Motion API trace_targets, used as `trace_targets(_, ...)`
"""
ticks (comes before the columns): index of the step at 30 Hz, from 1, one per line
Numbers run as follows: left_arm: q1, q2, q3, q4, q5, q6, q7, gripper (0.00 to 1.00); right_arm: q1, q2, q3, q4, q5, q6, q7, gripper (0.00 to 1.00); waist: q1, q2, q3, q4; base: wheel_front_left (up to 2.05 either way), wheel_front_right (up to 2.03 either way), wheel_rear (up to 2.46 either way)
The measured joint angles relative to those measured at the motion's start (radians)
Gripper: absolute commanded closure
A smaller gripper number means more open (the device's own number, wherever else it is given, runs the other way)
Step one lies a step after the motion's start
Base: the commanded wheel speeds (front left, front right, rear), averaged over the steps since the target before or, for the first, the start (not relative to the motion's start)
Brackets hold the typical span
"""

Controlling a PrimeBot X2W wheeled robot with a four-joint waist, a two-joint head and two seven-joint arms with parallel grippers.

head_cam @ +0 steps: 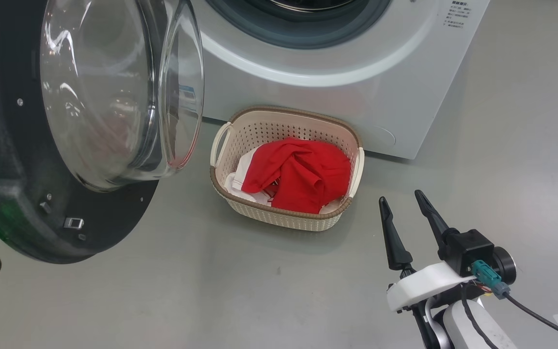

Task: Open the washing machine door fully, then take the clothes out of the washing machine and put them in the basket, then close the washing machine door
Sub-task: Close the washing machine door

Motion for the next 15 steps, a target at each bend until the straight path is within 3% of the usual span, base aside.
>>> trace_targets(15,0.07,-0.049,-0.049,-0.119,-0.022,0.0,0.068,1.0,0.001,0.0,-0.001,-0.001,0.003,0.0,0.0,0.0,0.0,0.0,-0.007,-0.002,0.0,0.0,0.0)
